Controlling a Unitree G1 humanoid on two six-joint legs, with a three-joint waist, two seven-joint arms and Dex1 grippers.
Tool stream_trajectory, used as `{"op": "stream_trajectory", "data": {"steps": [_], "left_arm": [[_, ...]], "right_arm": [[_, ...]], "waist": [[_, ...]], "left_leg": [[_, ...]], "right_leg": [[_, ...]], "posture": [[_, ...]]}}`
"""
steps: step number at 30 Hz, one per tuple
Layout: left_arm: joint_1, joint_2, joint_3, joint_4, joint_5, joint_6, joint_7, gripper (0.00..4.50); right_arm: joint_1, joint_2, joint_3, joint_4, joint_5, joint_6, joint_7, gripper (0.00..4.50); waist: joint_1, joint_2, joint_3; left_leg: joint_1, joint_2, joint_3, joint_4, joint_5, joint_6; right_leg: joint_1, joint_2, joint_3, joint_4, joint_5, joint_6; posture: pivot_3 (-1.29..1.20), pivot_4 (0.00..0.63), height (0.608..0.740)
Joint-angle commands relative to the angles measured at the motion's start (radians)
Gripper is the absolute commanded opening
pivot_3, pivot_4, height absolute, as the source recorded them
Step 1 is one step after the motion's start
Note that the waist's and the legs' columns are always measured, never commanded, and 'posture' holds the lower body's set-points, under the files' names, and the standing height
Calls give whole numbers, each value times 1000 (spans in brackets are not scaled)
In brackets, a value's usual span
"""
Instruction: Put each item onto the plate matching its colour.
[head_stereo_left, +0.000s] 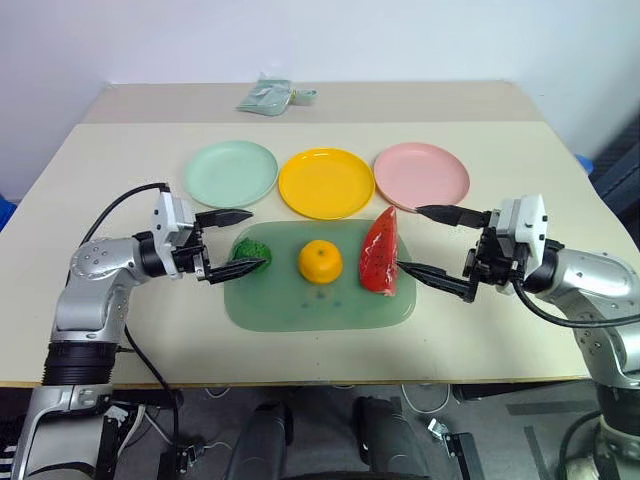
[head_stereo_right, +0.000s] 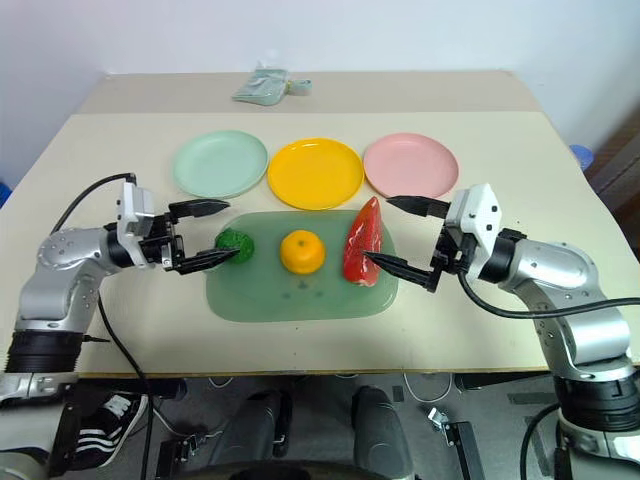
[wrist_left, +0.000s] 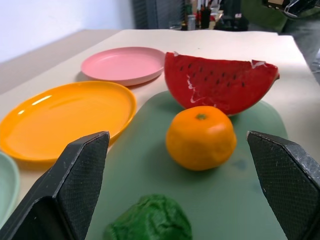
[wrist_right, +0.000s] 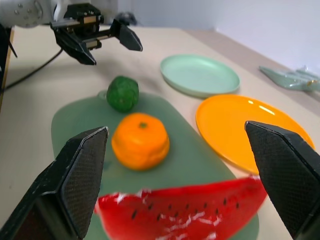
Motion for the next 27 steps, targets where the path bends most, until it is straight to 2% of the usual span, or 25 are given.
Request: {"op": "stream_trajectory", "data": {"steps": [1, 12, 19, 24, 27], "left_arm": [[-28, -2, 6, 1, -4, -27, -5, 4500], [-67, 10, 40, 70, -26, -38, -25, 4500], [-80, 74, 82, 167, -21, -69, -56, 4500], [-62, 102, 94, 110, -49, 11, -50, 4500], [-30, 115, 60, 54, -35, 37, -77, 4500]], "right_arm": [[2, -21, -44, -39, 23, 2, 1, 4472], [-50, -13, -21, -59, 30, 38, -35, 4472], [-142, 37, 57, -52, 26, 36, -46, 4472], [-157, 51, 66, -87, 42, 45, -56, 4472], [-151, 33, 61, -62, 50, 34, -6, 4472]], "waist": [[-1, 0, 0], [0, 0, 0], [-6, 0, 0], [2, 0, 0], [0, 0, 0]], "left_leg": [[0, 0, 0, 0, 0, 0], [0, 0, 0, 0, 0, 0], [0, 0, 0, -1, 0, 0], [0, 0, 0, 0, 0, 0], [0, 0, 0, 0, 0, 0]], "right_leg": [[0, 0, 0, 0, 0, 0], [0, 0, 0, 0, 0, 0], [0, 0, 0, 0, 0, 0], [0, 0, 0, 0, 0, 0], [0, 0, 0, 0, 0, 0]], "posture": [[0, 150, 740], [0, 150, 740], [0, 150, 740], [0, 150, 740], [0, 150, 740]]}}
